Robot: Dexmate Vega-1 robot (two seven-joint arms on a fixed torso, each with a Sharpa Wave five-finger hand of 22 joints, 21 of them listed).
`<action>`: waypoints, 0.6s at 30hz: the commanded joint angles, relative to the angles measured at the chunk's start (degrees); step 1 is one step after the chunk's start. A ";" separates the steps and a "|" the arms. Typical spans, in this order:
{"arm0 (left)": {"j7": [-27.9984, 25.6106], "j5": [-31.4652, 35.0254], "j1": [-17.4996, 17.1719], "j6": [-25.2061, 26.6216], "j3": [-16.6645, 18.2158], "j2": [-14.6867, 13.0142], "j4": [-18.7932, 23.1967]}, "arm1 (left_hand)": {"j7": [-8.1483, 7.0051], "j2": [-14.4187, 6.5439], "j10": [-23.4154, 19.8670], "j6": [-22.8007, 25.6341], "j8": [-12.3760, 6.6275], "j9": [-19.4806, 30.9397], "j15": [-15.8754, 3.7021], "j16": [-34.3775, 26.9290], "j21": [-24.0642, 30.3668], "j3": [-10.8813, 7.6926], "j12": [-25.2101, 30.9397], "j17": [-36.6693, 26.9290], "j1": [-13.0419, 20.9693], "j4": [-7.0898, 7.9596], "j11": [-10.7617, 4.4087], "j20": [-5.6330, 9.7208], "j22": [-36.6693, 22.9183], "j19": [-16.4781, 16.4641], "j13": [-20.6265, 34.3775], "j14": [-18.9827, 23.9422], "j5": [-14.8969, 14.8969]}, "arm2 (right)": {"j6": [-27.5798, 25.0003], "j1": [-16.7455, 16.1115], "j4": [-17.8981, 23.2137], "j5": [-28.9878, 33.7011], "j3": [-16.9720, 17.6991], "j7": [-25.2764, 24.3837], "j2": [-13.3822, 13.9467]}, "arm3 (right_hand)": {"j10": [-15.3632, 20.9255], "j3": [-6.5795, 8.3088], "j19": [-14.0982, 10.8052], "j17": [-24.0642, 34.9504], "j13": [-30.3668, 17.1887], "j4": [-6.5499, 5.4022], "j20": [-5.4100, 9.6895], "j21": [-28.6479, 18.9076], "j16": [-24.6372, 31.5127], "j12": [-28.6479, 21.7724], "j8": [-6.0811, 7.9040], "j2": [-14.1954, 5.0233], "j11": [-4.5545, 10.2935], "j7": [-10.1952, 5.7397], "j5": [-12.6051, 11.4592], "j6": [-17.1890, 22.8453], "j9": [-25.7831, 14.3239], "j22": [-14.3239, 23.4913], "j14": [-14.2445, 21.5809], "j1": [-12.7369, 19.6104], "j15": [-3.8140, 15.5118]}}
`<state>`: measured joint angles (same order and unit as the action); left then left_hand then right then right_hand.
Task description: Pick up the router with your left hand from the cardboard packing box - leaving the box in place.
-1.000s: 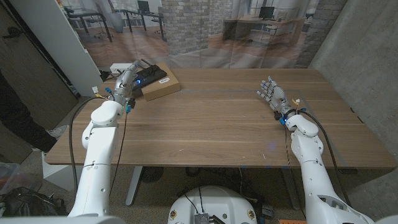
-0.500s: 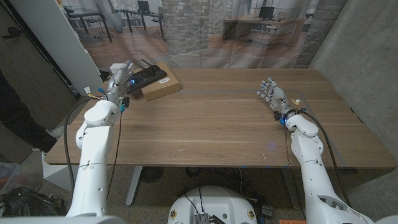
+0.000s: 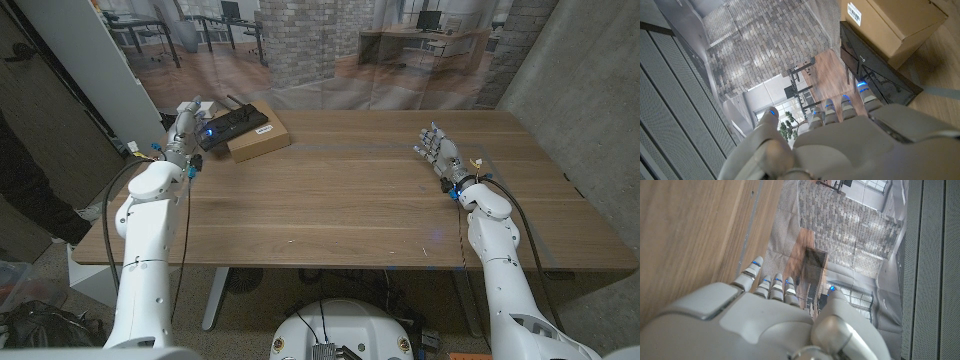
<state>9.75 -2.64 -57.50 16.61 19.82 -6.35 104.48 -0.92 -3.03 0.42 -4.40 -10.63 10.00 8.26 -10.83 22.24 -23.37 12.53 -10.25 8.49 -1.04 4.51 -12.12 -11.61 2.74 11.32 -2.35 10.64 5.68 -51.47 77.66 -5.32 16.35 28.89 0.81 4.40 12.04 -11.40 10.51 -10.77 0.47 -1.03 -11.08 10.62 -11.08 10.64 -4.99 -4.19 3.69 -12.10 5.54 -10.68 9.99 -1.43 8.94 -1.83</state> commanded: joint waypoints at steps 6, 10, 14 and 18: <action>-2.78 -2.87 -0.91 4.75 2.86 2.01 4.26 | 0.16 0.35 -0.51 0.23 -0.37 0.26 0.40 -0.34 0.03 -0.23 0.33 -0.33 0.17 -0.40 0.49 -0.05 -0.09 -0.33 0.14 0.04 0.07 | -0.05 0.05 0.13 0.15 0.23 -0.64 -0.04 | 0.51 0.30 -0.42 0.12 -0.15 0.26 -0.07 -0.33 0.34 -0.24 0.57 0.09 -0.14 -0.18 -0.27 0.49 -0.13 0.12 0.15 0.12 -0.47; -3.57 -3.12 -1.32 6.14 3.39 2.53 5.67 | 0.37 0.26 -0.71 0.42 -0.43 0.26 0.47 -0.31 0.00 -0.28 0.40 -0.34 0.22 -0.45 0.57 -0.06 -0.09 -0.32 0.15 -0.01 0.08 | 0.24 0.03 0.34 0.03 0.52 -0.93 -0.13 | 0.51 0.30 -0.40 0.12 -0.15 0.27 -0.03 -0.32 0.34 -0.24 0.59 0.09 -0.15 -0.19 -0.27 0.53 -0.13 0.12 0.16 0.11 -0.47; -4.03 -3.20 -1.63 7.52 3.71 2.81 6.75 | 0.49 0.15 -1.02 0.64 -0.49 0.27 0.56 -0.30 0.00 -0.33 0.51 -0.35 0.29 -0.52 0.87 -0.07 -0.11 -0.41 0.16 -0.01 0.08 | 0.52 -0.15 0.98 0.00 0.99 -1.52 -0.29 | 0.56 0.30 -0.43 0.12 -0.15 0.27 -0.06 -0.33 0.35 -0.25 0.59 0.09 -0.20 -0.23 -0.27 0.54 -0.13 0.12 0.18 0.10 -0.47; -4.47 -3.95 -1.50 8.76 4.24 3.57 7.12 | 0.55 0.09 -1.19 0.69 -0.48 0.28 0.70 -0.35 0.00 -0.37 0.56 -0.35 0.33 -0.57 0.98 -0.08 -0.12 -0.49 0.17 0.12 0.07 | 0.42 -0.25 1.55 0.01 1.13 -1.58 -0.26 | 0.60 0.30 -0.43 0.12 -0.15 0.27 -0.02 -0.33 0.38 -0.26 0.61 0.09 -0.23 -0.20 -0.27 0.62 -0.13 0.12 0.26 0.10 -0.42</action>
<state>6.87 -5.42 -58.60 22.06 22.75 -4.18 109.36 -0.41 -3.03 -0.39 -3.88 -10.63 10.00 8.26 -10.83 22.24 -23.61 12.76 -10.32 8.49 -1.28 5.32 -12.10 -11.60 2.76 11.32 -2.35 10.64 5.73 -51.51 78.17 -5.23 16.90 27.94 0.67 4.42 12.04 -11.40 10.51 -10.77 0.47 -1.03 -11.08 10.62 -11.08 11.09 -4.99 -4.21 3.36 -12.10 5.86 -10.68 9.99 -1.43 8.94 -1.83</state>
